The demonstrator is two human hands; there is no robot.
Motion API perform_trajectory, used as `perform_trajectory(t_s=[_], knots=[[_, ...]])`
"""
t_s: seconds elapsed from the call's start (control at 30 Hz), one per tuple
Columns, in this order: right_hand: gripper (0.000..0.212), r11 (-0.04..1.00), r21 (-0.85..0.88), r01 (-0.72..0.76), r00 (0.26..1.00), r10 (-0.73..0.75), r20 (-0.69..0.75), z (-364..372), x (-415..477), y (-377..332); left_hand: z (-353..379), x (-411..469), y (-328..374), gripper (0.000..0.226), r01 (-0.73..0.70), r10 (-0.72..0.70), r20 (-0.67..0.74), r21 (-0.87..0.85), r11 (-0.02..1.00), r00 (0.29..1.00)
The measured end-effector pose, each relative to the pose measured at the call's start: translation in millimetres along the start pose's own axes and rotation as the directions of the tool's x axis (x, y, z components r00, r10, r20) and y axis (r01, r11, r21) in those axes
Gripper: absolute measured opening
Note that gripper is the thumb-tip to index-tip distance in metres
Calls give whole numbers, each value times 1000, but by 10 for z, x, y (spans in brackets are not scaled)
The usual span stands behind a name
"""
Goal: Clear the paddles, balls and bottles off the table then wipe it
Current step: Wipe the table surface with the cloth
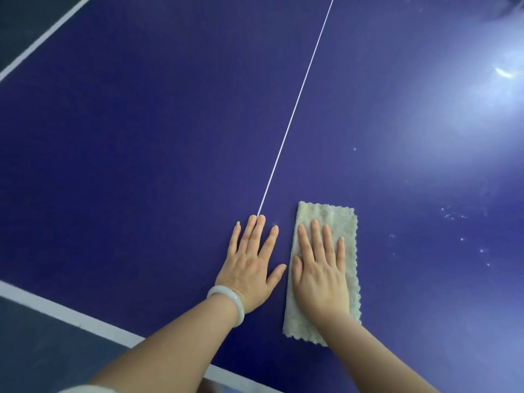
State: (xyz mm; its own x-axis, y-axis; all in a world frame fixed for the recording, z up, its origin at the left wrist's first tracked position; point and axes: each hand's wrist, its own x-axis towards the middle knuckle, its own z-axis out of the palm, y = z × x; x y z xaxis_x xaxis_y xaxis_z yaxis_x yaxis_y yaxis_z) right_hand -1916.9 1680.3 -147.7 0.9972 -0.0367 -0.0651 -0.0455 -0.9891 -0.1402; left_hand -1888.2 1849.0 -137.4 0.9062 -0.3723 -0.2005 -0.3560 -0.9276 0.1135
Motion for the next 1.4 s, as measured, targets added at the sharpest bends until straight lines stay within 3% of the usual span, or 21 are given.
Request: perform_trajectory(t_s=[0.1, 0.17, 0.23, 0.37, 0.43, 0.53, 0.6, 0.7, 0.73, 0.77, 0.83, 0.9, 0.93, 1.0, 1.07, 1.17, 1.27, 1.33, 1.4], knots=[[60, 999, 4, -50, 999, 50, 3, 13, -10, -99, -56, -2, -87, 63, -21, 16, -49, -100, 995, 999], [60, 998, 6, -67, 998, 67, 11, 27, -13, -250, -82, -62, -265, 63, 92, -99, -62, -107, 990, 993], [59, 1000, 18, -8, 999, 7, 34, 25, 30, -423, -72, -170, -501, 68, 211, -215, -52, -76, 975, 975], [57, 989, 40, 140, 987, -142, 70, -34, 526, -511, 27, -241, -666, 68, 179, -179, -11, -8, 984, 984], [57, 998, 64, -11, 998, 7, 64, -59, 775, -454, 37, -228, -650, 67, 193, -193, -17, 16, 981, 981], [58, 947, 115, -301, 953, 297, 53, -48, 707, -533, 27, -235, -638, 67, 189, -189, -18, 23, 982, 982], [58, 976, 97, -196, 980, 197, 4, -17, 306, -736, 16, -230, -635, 66, 183, -183, -25, -6, 983, 983], [58, 981, 52, 187, 980, -190, 62, -3, -173, -636, 12, -221, -629, 65, 181, -182, -12, -42, 983, 983], [58, 973, 33, 230, 971, -232, 62, -16, -160, -463, 2, -228, -638, 66, 181, -180, 8, -40, 983, 984], [58, 985, 5, 172, 984, -172, 49, -22, -110, -276, -3, -230, -645, 66, 181, -180, 23, -31, 983, 983], [58, 984, 12, -176, 984, 176, 21, -53, 47, -3, -37, -225, -647, 64, 178, -177, 46, -25, 984, 983], [59, 878, 86, -471, 882, 470, 32, -37, 160, -63, -98, -228, -633, 64, 178, -176, 73, -17, 984, 982], [59, 854, 104, -510, 859, 511, 21, -13, 171, -249, -115, -231, -630, 65, 178, -176, 80, -14, 984, 981], [59, 911, 97, -401, 914, 405, -25, 55, 36, -712, -143, -238, -622, 65, 178, -176, 82, -18, 984, 981], [59, 986, 65, -155, 988, 156, -4, 104, -226, -1014, -152, -242, -623, 66, 173, -171, 90, -22, 985, 981], [57, 997, 51, 64, 997, -65, 28, 58, -536, -784, -191, -243, -645, 66, 158, -152, 111, -42, 987, 982], [58, 995, -5, -99, 995, 99, 9, -14, -576, -143, -259, -249, -604, 68, 149, -142, 109, -62, 987, 984], [62, 938, 26, -345, 939, 345, 5, -56, -464, 201, -321, -233, -444, 67, 94, -87, 75, -90, 992, 993], [64, 862, 64, -502, 864, 503, 4, -71, -360, 262, -354, -178, -169, 64, -3, 9, 50, -122, 993, 999]])
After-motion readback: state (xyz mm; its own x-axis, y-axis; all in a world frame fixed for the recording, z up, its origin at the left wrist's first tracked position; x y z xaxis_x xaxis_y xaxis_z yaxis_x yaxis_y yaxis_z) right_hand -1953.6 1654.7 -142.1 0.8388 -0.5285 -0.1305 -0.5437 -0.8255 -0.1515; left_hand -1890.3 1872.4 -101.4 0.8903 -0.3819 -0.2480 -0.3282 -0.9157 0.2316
